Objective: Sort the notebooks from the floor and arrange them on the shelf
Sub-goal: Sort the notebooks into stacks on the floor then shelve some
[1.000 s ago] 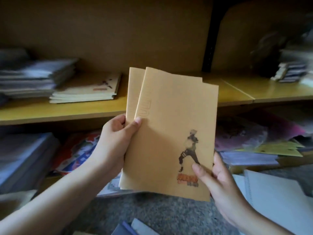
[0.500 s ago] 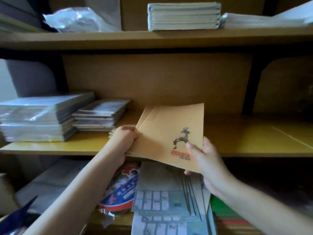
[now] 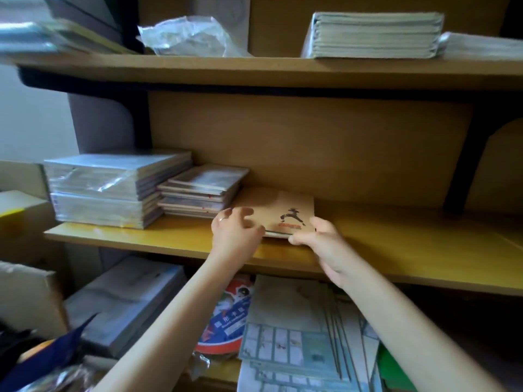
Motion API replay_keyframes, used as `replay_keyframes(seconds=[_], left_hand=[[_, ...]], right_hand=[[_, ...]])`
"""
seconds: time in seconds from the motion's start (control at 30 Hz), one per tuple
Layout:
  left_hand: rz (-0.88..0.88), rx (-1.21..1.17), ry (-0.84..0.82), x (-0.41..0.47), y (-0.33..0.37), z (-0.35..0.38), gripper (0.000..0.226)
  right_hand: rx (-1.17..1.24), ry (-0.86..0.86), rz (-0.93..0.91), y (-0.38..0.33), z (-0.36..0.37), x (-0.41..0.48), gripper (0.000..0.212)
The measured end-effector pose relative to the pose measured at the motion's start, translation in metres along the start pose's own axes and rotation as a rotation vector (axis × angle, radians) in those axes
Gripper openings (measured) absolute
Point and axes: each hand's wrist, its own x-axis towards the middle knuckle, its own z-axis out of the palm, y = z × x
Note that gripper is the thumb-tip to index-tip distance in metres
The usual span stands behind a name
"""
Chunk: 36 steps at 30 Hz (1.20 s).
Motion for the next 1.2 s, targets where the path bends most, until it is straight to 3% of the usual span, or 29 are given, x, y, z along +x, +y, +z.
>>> replay_keyframes(seconds=[0.1, 0.2, 0.4, 0.57, 0.77, 1.0, 1.1, 1.2], left_hand=[[0.227, 0.431, -0.085, -0.013, -0.001, 0.011, 0.05], [0.298, 0.528, -0.14, -0.02, -0.006, 0.02, 0.057], [0.418, 0.696, -0.071, -0.032, -0.014, 0.027, 0.054], [0.42, 0.789, -0.152, -0.032, -0.019, 0.028, 0.054], [0.393, 0.814, -0.183, -0.017, -0.03, 0.025, 0.061], [0.441, 0.736, -0.064, -0.02, -0.039, 0.034, 0.064], [0.58, 0.607, 0.125, -0.036, -0.055, 0.049, 0.061], [0.744, 0.599, 0.158, -0.051, -0.086, 0.07, 0.067]], right_hand=[[-0.237, -0.002, -0.101, 0.007, -0.009, 0.003, 0.074], [-0.368, 0.137, -0.183, 0.009, -0.015, 0.009, 0.057], [-0.385, 0.269, -0.258, 0.016, -0.01, 0.028, 0.04], [-0.478, 0.471, -0.361, 0.022, -0.004, 0.025, 0.019], [-0.525, 0.297, -0.493, 0.028, -0.01, 0.013, 0.013], [-0.464, 0.159, -0.481, 0.03, -0.02, 0.01, 0.012], [-0.364, 0.288, -0.643, 0.039, -0.015, -0.005, 0.016], [-0.433, 0.197, -0.893, 0.057, -0.013, -0.033, 0.015]])
